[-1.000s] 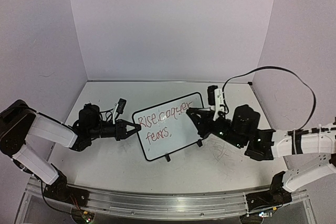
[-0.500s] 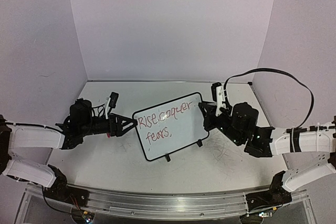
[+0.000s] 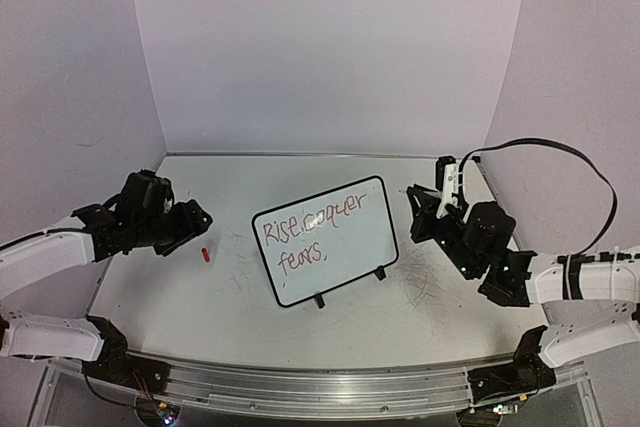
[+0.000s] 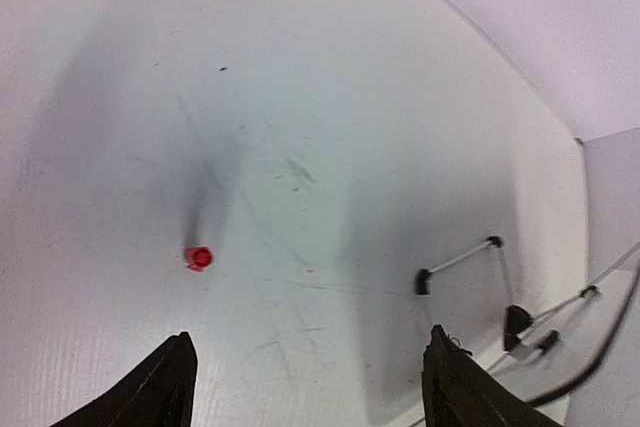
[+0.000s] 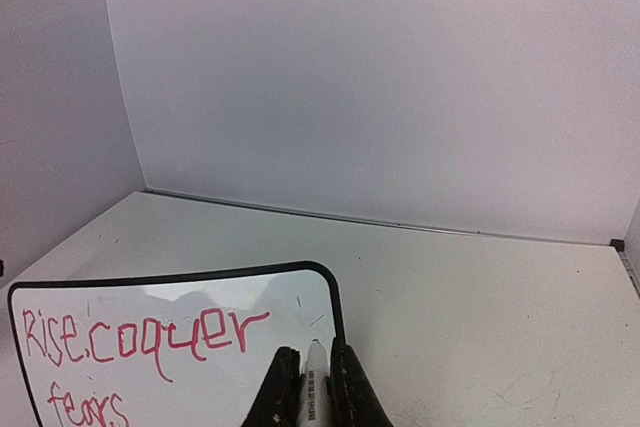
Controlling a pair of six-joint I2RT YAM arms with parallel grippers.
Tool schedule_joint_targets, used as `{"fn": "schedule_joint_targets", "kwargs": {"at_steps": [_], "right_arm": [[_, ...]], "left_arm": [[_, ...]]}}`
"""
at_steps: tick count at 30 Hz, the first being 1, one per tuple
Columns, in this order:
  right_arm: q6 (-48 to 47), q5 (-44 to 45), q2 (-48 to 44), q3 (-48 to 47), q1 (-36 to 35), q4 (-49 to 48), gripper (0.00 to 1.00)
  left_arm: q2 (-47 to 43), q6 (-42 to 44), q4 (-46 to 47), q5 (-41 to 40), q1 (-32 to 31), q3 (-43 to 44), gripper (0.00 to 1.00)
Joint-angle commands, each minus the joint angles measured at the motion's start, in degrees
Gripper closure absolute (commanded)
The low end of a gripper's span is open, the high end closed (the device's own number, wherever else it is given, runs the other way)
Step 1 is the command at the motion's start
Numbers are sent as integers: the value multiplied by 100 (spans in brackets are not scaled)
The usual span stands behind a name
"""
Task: Write a sentence on the whiteboard
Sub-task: Pick up the pen cap from the center of the board.
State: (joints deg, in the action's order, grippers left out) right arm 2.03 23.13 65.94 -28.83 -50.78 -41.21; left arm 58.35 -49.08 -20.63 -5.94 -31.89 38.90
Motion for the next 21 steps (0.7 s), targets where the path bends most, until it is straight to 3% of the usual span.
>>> {"fn": "schedule_joint_targets", "kwargs": {"at_steps": [1,7,11,21], "right_arm": [[135,70,-225,191,21,-458,100],[201,-90,-494,326,30,-525,100],[194,-91,-689,408,26,-521,100],[210,-167,-685,413,30,-542,100]], "left_arm": [[1165,310,-1155,-377,193,741,22],[2792,1195,-1252,-294,261,1594,32],[3347,1357,-1234,-263,271,1759,31],[4150,1685,-1294,-553,271,2117,54]]}}
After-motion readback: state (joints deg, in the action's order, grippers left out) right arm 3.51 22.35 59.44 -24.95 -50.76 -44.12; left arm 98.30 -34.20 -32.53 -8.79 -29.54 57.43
